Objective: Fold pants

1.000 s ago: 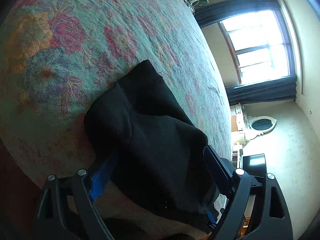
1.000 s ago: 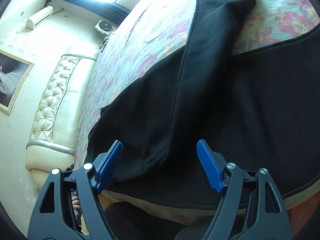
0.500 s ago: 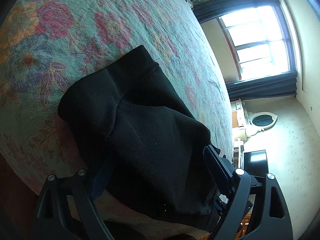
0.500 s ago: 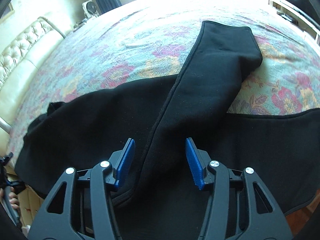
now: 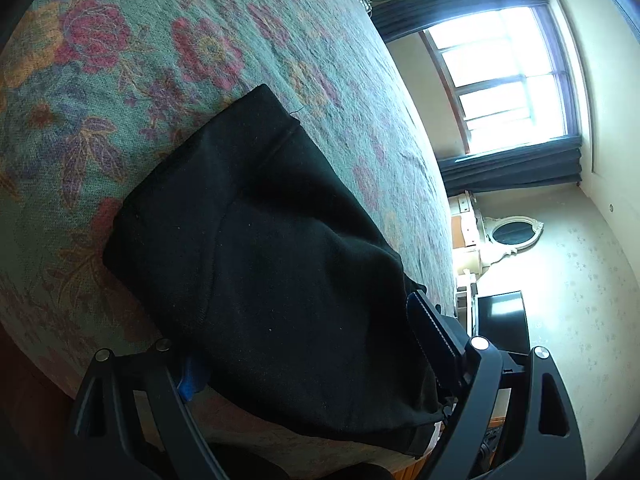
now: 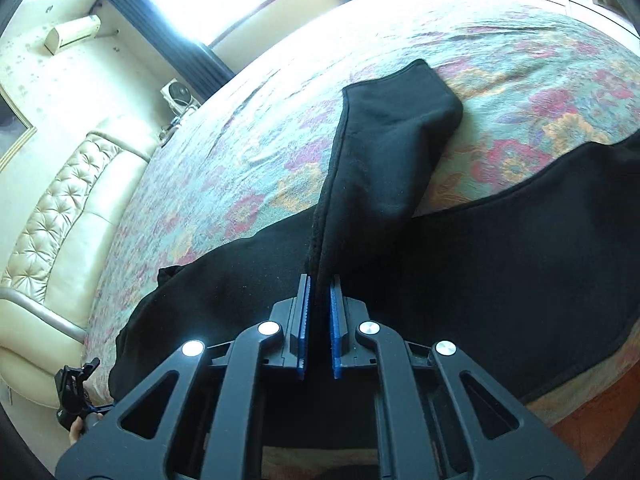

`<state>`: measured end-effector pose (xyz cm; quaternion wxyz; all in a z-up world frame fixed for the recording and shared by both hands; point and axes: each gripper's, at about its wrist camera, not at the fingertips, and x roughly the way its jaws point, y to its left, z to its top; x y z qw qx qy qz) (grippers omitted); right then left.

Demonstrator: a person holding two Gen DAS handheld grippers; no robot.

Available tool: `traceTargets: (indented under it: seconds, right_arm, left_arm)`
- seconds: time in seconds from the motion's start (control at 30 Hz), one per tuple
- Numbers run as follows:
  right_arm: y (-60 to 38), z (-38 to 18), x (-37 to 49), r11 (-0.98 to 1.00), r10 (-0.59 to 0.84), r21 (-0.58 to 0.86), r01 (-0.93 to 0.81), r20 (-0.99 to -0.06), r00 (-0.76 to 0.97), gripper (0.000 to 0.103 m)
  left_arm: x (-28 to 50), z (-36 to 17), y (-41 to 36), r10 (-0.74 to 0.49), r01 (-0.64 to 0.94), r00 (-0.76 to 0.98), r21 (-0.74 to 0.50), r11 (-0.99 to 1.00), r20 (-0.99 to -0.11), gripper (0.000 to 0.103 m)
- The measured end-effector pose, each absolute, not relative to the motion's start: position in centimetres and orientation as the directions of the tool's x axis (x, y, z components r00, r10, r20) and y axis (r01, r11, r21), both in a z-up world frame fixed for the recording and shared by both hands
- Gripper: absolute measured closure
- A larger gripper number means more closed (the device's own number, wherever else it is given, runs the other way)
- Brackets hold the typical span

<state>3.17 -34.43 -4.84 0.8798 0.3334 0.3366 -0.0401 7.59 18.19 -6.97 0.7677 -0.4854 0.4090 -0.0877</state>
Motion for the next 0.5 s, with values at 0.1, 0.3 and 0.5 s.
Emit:
traceTargets:
  seconds: [0.1, 0.3, 0.5]
  right_arm:
    - [-35.4, -7.1, 0.3, 0.725, 0.174, 0.601, 0.337, -0.633, 0.754, 0.095]
    - [-35.7, -11.1, -0.8, 0.683, 0.211, 0.617, 0.39, -0.679, 0.703, 0.095]
    - [-35.9, -8.6, -2.1, 0.7, 0.177, 0.588, 0.404, -0.692, 0.7, 0.07]
  left_arm:
    - [7.1, -7.5, 18.3, -0.533, -0.248, 0.65, -0.814, 0.524, -0.541, 0.017]
    - [6.7, -7.9, 19.5, -0.54, -0.239, 0.641, -0.81, 0.535, -0.545, 0.017]
    - [4.2, -6.5, 21.6, -0.526, -0.182, 0.634, -0.77, 0.612, -0.567, 0.017]
